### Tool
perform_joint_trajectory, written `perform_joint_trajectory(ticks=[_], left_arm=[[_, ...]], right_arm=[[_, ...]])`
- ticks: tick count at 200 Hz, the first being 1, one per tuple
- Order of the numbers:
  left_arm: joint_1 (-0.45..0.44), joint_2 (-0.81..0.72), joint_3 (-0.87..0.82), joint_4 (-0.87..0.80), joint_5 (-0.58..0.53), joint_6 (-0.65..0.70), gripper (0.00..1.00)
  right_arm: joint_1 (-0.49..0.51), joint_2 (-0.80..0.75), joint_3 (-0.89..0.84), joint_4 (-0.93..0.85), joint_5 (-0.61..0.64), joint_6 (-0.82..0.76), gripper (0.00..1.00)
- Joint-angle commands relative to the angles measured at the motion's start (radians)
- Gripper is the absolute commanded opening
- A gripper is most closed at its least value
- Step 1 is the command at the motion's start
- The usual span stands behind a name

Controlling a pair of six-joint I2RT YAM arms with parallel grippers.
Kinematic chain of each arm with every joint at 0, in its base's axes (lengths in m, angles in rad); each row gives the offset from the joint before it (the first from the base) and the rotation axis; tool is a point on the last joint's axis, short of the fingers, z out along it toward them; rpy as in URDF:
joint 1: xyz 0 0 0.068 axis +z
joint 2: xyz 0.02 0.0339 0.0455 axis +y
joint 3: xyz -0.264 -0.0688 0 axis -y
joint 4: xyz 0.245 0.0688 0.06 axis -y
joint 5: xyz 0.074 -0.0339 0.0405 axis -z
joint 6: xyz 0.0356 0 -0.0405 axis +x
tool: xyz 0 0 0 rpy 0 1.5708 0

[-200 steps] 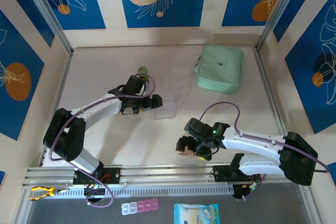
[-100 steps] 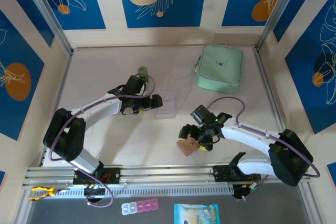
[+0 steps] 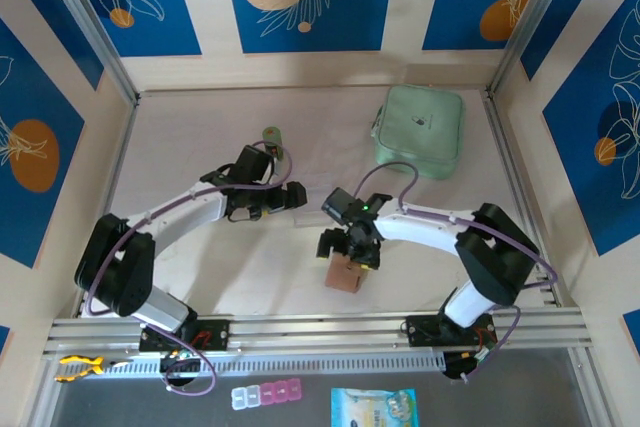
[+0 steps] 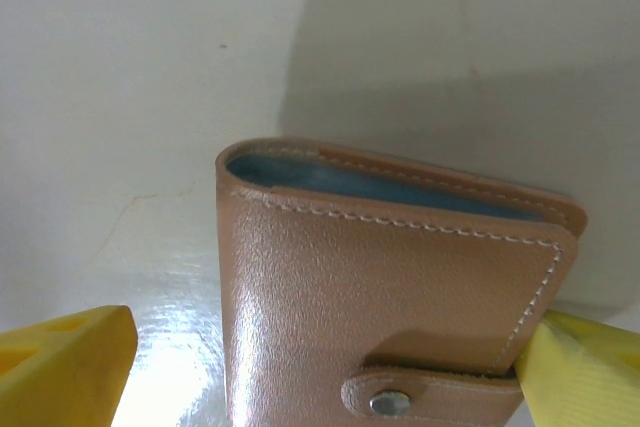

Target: Take the credit cards out of the card holder

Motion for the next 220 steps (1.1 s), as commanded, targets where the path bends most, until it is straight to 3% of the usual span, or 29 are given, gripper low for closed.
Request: perform_joint_trajectory(ticks=[1, 55, 120, 189, 220], left_arm=[[-0.002, -0.044, -0.026, -0.039, -0.030, 0.030, 0.94], [0.018, -0.097, -0.065, -0.044, -0.047, 0.035, 0.94], [0.027, -0.112, -0.113, -0.020, -0.047, 0.029, 0.94], [0.041, -0.189, -0.192, -0.011, -0.058, 0.011, 0.94], [0.051, -0.246, -0.231, -0.030, -0.080, 0.011, 0.95]], right_arm=[[0.038, 0.032, 0.055, -0.090, 0.072, -0.001, 0.96], [0.031, -0.001, 0.053, -0.128, 0.121, 0.015, 0.96], [0.015, 0.062, 0.057, -0.063, 0.051, 0.006, 0.94], [0.037, 0.132, 0.116, -0.068, 0.063, -0.009, 0.81], [0.062, 0.171, 0.187, -0.096, 0.074, -0.034, 0.80]])
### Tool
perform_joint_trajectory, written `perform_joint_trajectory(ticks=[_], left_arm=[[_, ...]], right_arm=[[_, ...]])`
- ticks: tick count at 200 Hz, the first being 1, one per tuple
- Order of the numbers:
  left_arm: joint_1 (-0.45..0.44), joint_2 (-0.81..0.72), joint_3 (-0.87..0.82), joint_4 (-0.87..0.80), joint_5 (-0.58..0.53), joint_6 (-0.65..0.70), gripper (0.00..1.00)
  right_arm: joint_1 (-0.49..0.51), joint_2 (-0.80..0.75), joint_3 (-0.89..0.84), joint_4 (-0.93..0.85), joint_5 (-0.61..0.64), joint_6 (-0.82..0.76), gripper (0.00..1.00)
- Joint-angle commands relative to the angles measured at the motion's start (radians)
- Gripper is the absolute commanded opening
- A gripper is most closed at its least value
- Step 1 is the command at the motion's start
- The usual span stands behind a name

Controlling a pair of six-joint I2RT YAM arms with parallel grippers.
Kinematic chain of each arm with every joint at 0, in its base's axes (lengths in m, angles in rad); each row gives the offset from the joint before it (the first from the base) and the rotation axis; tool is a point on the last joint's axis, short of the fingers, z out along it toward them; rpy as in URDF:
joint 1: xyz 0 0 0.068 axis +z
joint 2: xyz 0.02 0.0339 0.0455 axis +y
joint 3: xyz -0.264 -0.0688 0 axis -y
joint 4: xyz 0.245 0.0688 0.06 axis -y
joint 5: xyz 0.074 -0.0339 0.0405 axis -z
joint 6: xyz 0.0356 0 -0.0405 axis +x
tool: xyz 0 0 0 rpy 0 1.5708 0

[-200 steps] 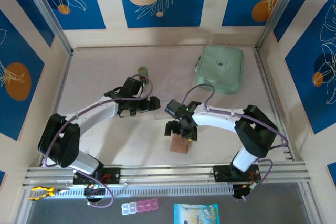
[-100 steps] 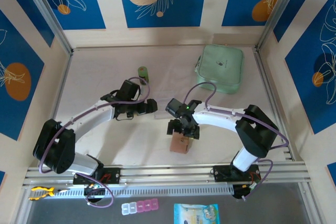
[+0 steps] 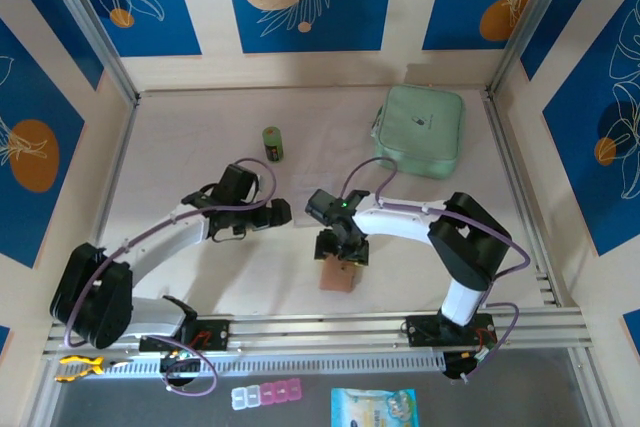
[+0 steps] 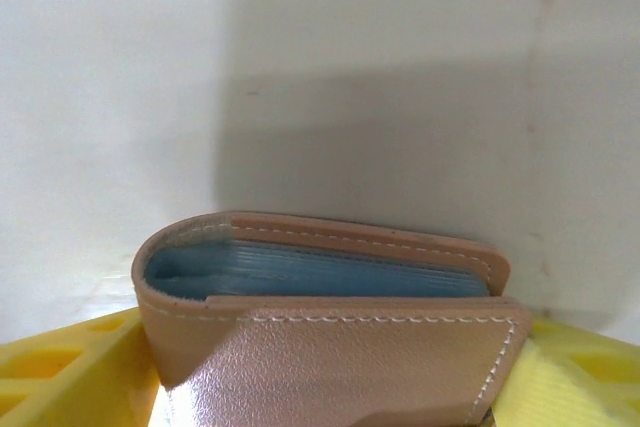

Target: Take the credit cards out of the card holder

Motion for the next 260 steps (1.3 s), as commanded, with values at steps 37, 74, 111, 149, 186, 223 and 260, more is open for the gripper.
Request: perform_joint_trajectory(ticks=[37, 74, 111, 149, 186, 223, 260], left_arm=[[0.030, -0.115, -0.090, -0.036, -0.034, -0.015, 0.95], [0.031, -0.166, -0.131, -0.052, -0.024, -0.027, 0.95], [0.030, -0.203, -0.163, -0.052, -0.008, -0.039, 0.95], [0.030, -0.191, -0.173, -0.022, 0.046, -0.054, 0.93], [0.028, -0.163, -0.169, 0.010, 0.073, -0.068, 0.92], [0.028, -0.162, -0.164, 0.008, 0.055, -0.072, 0.92], [0.029, -0.164, -0.167, 0.007, 0.049, -0.077, 0.92]], right_arm=[[0.048, 0.109, 0.167, -0.050, -0.002, -0.066, 0.78], [0.053, 0.184, 0.258, -0.089, 0.004, -0.128, 0.76], [0.048, 0.232, 0.313, -0.097, -0.018, -0.173, 0.79], [0.047, 0.213, 0.325, -0.099, -0.021, -0.170, 0.84], [0.022, 0.167, 0.315, -0.092, -0.012, -0.170, 0.85], [-0.033, 0.185, 0.342, -0.091, 0.006, -0.189, 0.85], [-0.074, 0.243, 0.418, -0.118, 0.033, -0.222, 0.85]])
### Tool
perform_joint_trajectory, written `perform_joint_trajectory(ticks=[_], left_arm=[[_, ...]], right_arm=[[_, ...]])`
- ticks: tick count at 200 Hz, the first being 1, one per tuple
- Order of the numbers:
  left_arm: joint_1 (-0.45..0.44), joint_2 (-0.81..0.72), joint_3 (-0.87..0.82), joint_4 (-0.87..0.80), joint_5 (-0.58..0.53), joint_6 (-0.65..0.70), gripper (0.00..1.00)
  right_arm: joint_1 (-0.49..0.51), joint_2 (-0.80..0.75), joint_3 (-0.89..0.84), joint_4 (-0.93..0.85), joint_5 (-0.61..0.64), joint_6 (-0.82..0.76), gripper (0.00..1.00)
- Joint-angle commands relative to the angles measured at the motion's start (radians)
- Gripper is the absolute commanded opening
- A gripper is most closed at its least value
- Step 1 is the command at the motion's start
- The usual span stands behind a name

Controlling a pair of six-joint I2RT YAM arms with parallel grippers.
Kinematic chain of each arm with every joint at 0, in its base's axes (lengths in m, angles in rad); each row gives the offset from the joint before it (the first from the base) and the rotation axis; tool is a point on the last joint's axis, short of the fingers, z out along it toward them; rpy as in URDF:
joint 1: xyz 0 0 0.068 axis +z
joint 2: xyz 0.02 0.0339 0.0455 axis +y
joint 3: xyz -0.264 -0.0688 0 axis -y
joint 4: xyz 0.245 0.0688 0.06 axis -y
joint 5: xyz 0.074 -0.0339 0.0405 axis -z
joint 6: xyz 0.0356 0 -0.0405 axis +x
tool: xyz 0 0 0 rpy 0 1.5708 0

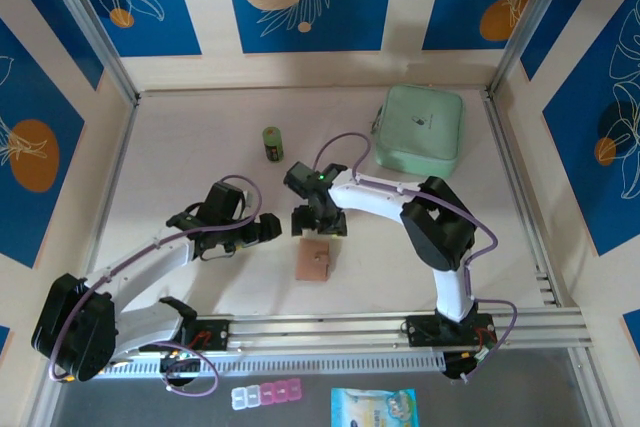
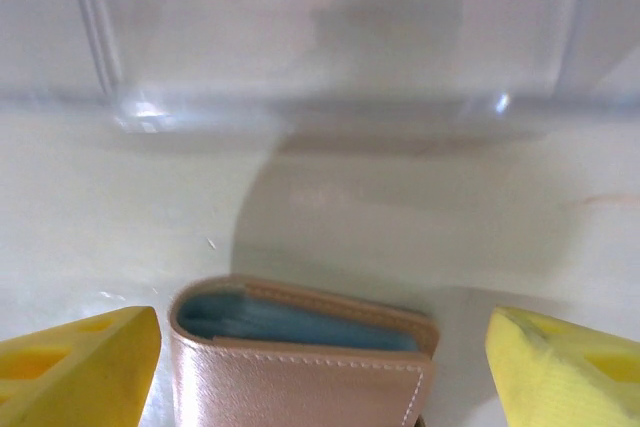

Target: Take the credit cards out of the card holder

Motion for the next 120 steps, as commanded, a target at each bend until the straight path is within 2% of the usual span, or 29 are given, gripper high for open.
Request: perform_joint_trajectory(ticks=[1, 120], left_arm=[[0.008, -0.001, -0.009, 0.007, 0.001, -0.017, 0.92], [0.008, -0.010, -0.006, -0.013, 0.000, -0.023, 0.92]], right_arm=[[-0.019, 0.035, 0.061, -0.035, 0.022, -0.033, 0.85], [-0.100, 0.102, 0.129, -0.006, 0.041, -0.054, 0.84]])
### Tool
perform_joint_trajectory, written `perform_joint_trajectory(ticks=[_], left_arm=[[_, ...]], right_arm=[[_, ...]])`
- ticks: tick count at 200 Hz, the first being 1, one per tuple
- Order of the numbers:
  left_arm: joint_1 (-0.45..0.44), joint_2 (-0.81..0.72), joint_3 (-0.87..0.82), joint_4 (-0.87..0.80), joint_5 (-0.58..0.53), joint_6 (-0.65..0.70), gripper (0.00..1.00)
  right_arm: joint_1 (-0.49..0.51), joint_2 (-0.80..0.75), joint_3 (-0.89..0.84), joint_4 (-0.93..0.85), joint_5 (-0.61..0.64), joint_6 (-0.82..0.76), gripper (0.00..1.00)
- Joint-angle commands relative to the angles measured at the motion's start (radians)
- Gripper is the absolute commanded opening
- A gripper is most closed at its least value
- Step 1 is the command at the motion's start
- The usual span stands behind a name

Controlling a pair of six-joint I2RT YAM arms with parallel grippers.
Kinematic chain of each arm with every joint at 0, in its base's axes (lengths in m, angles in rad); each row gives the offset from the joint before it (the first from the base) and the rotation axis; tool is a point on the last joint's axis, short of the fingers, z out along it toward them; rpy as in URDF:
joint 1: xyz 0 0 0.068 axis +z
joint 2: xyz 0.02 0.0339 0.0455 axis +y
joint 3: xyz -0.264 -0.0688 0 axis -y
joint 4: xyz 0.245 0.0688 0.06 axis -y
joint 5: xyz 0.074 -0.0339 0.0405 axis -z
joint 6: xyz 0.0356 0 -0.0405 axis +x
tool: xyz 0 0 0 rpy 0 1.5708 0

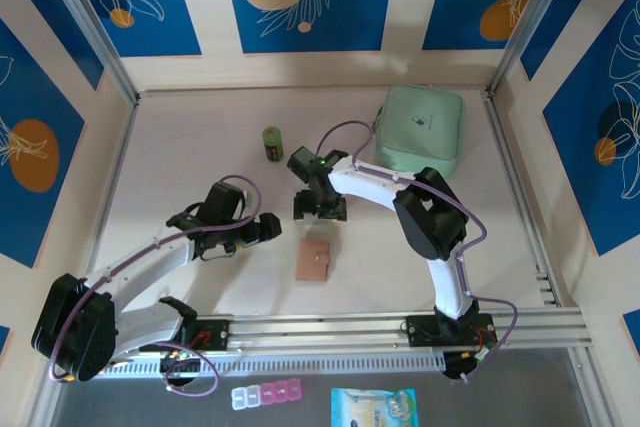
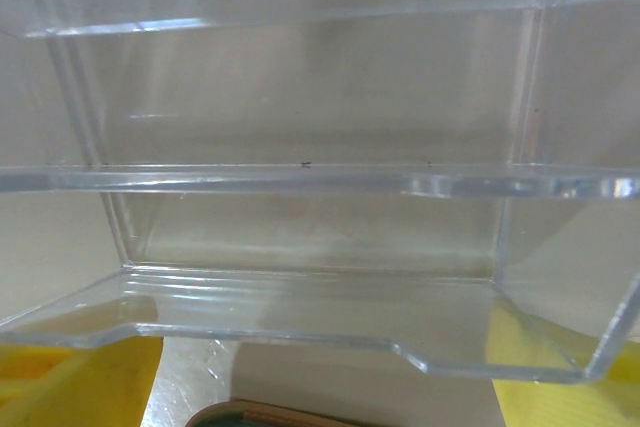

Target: Take the credit cards out of the card holder

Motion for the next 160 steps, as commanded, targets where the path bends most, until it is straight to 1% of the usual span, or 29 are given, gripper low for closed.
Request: perform_joint_trajectory(ticks=[1, 69, 88, 114, 122, 139, 148, 160], left_arm=[[0.008, -0.009, -0.006, -0.013, 0.000, -0.005, 0.92], [0.004, -0.026, -0.014, -0.006, 0.020, -0.024, 0.91], [-0.014, -0.025, -0.028, 0.019, 0.033, -0.047, 0.89], [-0.058, -0.016, -0.046, 0.057, 0.042, -0.080, 0.87], [-0.072, -0.012, -0.051, 0.070, 0.043, -0.089, 0.85], [-0.099, 0.005, -0.059, 0.110, 0.053, -0.112, 0.74], [-0.114, 0.018, -0.060, 0.134, 0.058, -0.121, 0.69], [-0.137, 0.040, -0.059, 0.163, 0.061, -0.134, 0.64]], right_arm=[[-0.020, 0.017, 0.035, -0.005, 0.012, -0.007, 0.84], [-0.050, 0.046, 0.074, 0.003, 0.003, -0.021, 0.84], [-0.049, 0.039, 0.078, -0.009, 0.004, -0.023, 0.84], [-0.037, -0.024, 0.046, -0.007, -0.010, -0.023, 0.84], [-0.032, -0.051, 0.025, 0.001, -0.028, -0.023, 0.84], [-0.023, -0.113, -0.033, 0.022, -0.065, -0.016, 0.83], [-0.020, -0.145, -0.067, 0.033, -0.084, -0.014, 0.77], [-0.016, -0.184, -0.110, 0.037, -0.100, -0.002, 0.75]])
